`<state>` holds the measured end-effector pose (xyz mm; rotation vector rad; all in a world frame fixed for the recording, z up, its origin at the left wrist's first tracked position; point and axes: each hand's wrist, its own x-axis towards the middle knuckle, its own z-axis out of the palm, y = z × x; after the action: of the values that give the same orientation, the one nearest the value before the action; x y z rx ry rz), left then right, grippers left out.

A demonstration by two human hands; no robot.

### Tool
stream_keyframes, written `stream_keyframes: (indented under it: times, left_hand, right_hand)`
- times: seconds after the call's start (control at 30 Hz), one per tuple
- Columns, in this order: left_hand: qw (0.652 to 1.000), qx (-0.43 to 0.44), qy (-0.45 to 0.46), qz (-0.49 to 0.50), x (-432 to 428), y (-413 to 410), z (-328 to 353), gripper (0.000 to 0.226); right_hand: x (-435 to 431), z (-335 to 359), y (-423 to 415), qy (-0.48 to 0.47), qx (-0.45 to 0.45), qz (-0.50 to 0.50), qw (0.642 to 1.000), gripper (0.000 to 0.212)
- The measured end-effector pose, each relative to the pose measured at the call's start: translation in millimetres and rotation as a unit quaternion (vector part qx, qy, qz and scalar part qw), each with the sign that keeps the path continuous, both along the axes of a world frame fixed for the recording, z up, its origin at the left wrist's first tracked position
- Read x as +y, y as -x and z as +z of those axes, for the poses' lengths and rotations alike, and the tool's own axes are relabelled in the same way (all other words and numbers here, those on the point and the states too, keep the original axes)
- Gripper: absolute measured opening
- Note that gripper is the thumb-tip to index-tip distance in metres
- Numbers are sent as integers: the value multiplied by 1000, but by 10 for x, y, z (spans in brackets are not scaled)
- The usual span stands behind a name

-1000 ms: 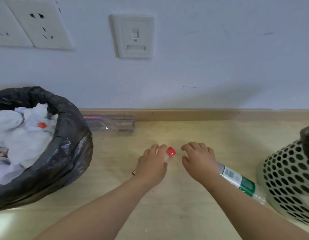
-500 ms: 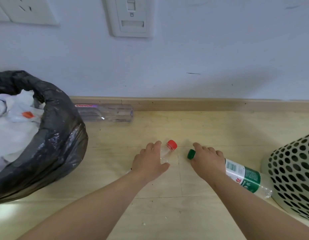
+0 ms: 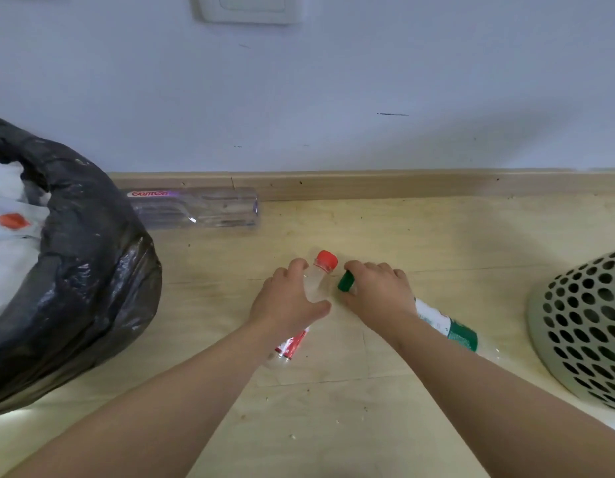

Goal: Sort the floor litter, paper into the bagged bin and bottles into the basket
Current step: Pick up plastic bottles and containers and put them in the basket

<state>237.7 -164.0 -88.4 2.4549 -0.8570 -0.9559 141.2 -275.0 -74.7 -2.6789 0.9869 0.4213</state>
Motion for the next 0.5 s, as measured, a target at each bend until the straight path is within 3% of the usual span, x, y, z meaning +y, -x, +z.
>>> stream_keyframes:
  times: [0.23,0.4,0.5]
  left_hand:
    - [997,34,43,46,-7,-205,92,81]
    - [989,64,92,97,19,-179,345,61]
    - [991,70,70,91,143,38,786,57]
  right_hand:
    - [33,209,-198,-64,-53,-15,996,39]
    - [141,444,-133,-91,-111,-64,988,40]
    - [325,850,85,-123,-119,-121,978,40]
